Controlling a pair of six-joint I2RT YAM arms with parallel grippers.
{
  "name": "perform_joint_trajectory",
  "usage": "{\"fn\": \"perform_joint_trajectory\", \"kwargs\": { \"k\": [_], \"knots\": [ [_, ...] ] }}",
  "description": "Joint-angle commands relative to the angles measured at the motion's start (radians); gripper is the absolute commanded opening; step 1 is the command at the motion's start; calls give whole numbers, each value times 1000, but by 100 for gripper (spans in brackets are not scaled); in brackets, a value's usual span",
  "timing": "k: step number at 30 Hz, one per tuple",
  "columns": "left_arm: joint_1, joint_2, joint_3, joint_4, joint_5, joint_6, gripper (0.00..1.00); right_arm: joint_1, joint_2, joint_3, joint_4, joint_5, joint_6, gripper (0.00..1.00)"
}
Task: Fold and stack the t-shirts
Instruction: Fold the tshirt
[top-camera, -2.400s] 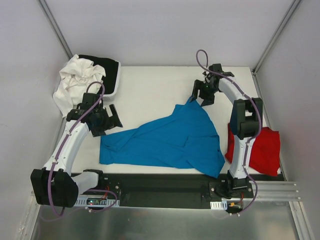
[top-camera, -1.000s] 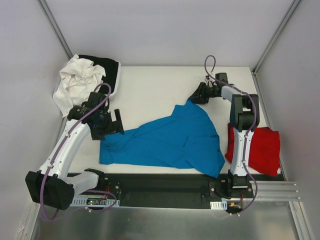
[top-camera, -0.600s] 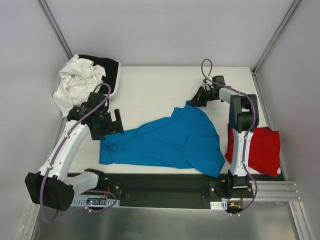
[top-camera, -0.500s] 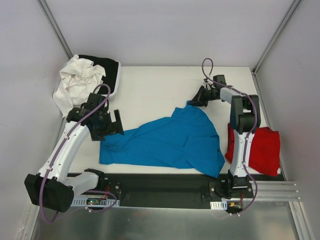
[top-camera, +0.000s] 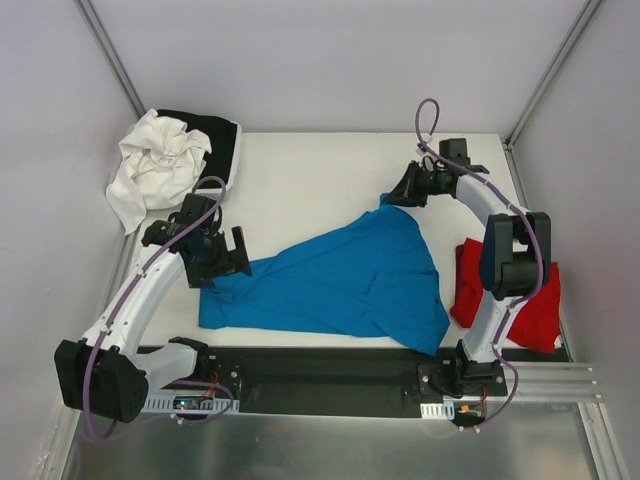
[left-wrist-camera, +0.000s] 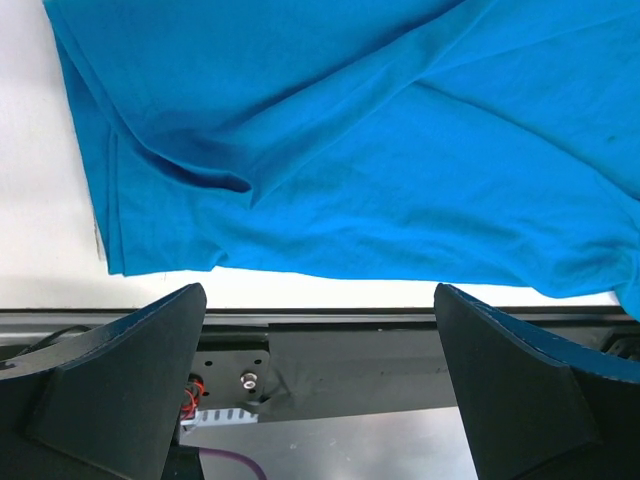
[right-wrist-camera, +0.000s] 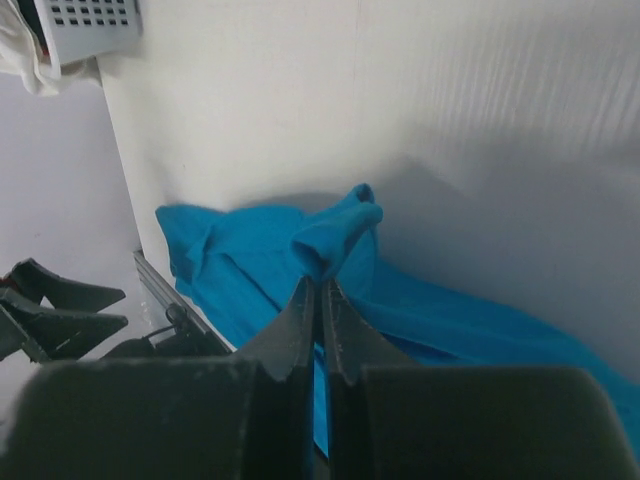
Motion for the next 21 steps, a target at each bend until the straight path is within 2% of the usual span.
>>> {"fn": "perform_joint_trajectory", "kwargs": {
  "k": [1, 8, 13, 21],
  "knots": [
    [-13, 28, -54, -7, -30, -57, 99, 38, -96, -79, -71, 22, -47, 1],
    [-11, 60, -120, 0, -117, -105, 99, 86, -136, -136, -123, 42, -67, 1],
    [-13, 169, -99, 51, -96, -137, 99, 104, -138, -90, -172, 53, -87, 1],
    [-11, 254, -117, 118, -122, -130, 97, 104, -124, -29, -235, 54, -116, 1]
  ]
}}
